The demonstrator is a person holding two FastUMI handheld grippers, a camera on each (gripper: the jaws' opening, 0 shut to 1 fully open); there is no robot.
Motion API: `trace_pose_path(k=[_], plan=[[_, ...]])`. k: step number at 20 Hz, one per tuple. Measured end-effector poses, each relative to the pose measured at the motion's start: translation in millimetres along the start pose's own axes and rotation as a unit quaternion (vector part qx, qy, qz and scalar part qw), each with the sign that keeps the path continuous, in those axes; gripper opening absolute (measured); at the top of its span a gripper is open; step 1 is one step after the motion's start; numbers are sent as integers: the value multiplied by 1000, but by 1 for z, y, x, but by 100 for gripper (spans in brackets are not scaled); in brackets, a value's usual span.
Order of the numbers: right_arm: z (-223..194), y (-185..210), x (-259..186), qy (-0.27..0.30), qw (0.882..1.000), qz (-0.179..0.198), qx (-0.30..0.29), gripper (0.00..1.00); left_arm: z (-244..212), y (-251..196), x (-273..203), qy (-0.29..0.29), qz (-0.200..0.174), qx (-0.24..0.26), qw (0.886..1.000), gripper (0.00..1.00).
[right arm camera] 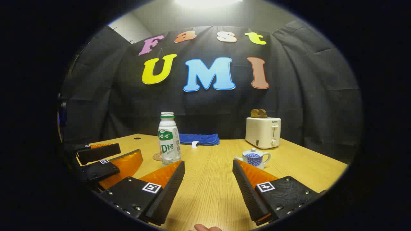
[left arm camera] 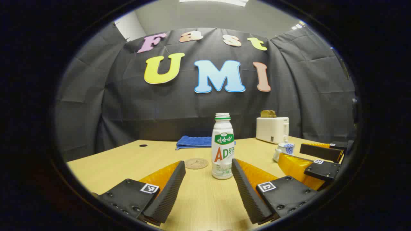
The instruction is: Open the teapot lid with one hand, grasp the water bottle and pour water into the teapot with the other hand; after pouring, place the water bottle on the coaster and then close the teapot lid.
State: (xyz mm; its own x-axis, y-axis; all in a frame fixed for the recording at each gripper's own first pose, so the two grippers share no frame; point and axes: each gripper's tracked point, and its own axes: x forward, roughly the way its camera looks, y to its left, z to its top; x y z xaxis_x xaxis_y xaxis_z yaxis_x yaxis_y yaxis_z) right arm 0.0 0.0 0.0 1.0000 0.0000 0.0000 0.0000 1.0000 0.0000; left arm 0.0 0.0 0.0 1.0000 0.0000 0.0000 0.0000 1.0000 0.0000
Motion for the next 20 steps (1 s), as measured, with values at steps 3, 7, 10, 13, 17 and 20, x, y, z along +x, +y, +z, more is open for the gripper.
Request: trace_pose_path(k=[3,7,10,13,17,20], plan=[[0,2,-1,0,1000,12,-1,92,0,0,0,-1,-1,0,1000,100],[0,2,-1,0,1000,12,0,92,2,-2,0,-3,-6,0,1000,100],[0,2,-1,0,1000,12,0,92,2,-1,0,-4,-4,-1,1000,100],[0,2,-1,0,1000,14,0,92,2,-2,0,-4,-4,-1,1000,100],[1,-5,-2,-1,1000,11,1,92,1,3,-1,-3,7,-1,1000,100],[-2,-19,5,9,1000,4,-9,92,2,-1,3,-3,4,-2,1000,100]])
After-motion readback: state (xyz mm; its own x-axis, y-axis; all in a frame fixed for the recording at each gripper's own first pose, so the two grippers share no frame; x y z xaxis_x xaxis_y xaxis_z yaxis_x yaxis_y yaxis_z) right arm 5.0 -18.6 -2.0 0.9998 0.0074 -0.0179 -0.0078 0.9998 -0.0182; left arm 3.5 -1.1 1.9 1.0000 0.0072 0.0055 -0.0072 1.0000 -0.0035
